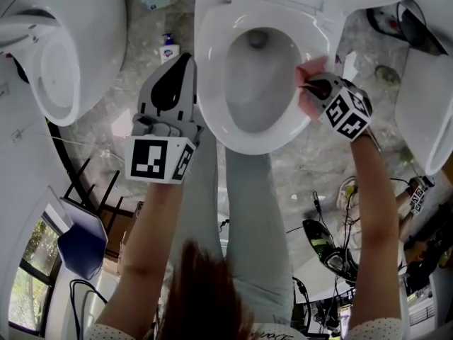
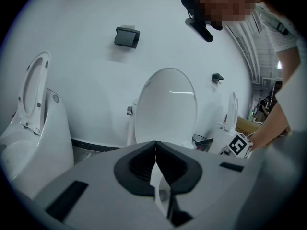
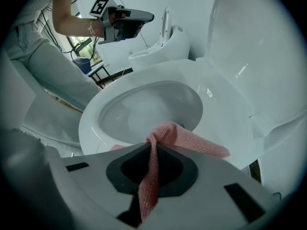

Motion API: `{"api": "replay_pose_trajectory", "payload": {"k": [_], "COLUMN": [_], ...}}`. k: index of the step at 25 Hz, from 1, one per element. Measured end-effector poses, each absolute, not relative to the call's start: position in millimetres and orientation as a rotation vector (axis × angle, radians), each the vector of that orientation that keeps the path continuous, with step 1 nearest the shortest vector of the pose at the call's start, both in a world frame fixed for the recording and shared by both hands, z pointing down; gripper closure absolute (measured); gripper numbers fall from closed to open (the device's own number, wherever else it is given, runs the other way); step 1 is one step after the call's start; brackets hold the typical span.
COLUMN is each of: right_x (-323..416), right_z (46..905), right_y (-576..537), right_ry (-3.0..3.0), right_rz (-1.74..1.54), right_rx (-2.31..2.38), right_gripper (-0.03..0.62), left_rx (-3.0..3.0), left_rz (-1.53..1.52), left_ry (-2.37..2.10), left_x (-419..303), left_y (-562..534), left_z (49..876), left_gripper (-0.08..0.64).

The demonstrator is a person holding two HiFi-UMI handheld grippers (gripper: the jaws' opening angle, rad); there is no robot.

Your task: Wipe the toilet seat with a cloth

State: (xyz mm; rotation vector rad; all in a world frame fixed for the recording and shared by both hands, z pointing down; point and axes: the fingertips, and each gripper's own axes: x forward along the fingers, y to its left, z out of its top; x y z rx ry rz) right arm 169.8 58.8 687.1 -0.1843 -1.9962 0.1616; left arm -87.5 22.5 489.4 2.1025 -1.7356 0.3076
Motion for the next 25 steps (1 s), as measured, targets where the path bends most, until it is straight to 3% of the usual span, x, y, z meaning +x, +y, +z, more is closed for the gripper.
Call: {"api": "replay_pose_trajectory", "payload": {"k": [25], "right_x": [171.2], "right_z": [685.5], "right_y": [134.0], "right_ry": [-1.993], "right_rz": [0.351], "right_rx": [-0.137], "right_gripper": [0.557], "left_rx": [2.113], "left_rz": [0.347], "left_ry": [-1.724], "left_x": [-95.6], "left_y": [24.2], "left_z": [492.6], "left_gripper": [0.555]}}
